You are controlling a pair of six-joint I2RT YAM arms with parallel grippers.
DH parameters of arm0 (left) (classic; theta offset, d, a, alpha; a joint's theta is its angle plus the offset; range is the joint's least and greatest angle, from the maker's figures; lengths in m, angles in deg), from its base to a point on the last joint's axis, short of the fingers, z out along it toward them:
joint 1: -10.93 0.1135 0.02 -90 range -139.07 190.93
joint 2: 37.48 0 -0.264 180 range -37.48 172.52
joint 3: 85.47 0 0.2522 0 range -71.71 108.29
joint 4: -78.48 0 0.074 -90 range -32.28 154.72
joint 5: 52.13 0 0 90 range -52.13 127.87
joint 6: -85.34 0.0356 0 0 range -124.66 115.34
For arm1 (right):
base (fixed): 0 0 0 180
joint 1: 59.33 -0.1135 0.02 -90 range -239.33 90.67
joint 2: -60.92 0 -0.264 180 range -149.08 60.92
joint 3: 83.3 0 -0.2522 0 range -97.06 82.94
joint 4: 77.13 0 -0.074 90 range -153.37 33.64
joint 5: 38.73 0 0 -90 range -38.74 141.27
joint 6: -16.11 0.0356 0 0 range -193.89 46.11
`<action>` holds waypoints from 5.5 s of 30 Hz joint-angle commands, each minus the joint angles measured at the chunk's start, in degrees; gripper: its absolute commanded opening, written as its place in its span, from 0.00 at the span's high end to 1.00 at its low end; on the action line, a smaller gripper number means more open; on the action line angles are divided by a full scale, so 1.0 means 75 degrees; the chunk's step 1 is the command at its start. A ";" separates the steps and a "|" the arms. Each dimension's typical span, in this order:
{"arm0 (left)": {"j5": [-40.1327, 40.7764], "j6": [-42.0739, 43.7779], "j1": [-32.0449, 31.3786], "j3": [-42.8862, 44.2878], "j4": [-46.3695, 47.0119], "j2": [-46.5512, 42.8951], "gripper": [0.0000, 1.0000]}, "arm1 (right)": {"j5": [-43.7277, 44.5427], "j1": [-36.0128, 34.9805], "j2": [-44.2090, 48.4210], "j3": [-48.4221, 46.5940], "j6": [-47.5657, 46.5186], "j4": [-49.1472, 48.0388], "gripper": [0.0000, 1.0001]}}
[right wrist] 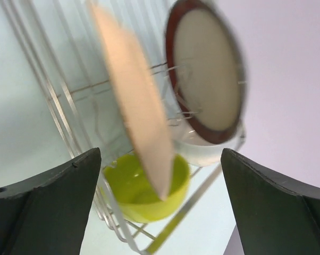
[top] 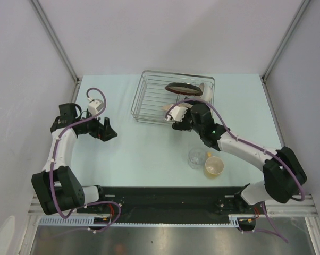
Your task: Load the mixed dishes into the dish rack
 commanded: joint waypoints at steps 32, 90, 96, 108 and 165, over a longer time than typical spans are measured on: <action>0.2706 -0.2424 -0.3008 0.3169 0.3023 0.3542 0.00 | -0.0184 0.3410 -0.0362 -0.2066 0.8926 0.3544 0.00; 0.3095 -0.1321 -0.3219 0.0098 0.2121 -0.0300 0.00 | 0.0942 0.1103 0.3175 -0.0004 0.9359 0.5594 0.00; 0.2942 -0.1556 -0.3173 0.0719 0.1676 -0.0898 0.00 | -0.0764 0.1148 0.3282 0.0078 1.0730 0.5993 0.00; 0.2989 -0.1591 -0.2962 0.1107 0.0539 -0.2187 0.00 | 0.3779 -0.2861 0.4113 -0.0134 1.2159 0.7775 0.00; 0.2744 -0.2575 -0.2915 0.1223 0.0024 -0.2751 0.00 | 0.0486 -0.2508 0.1429 -0.0588 1.0884 0.5233 1.00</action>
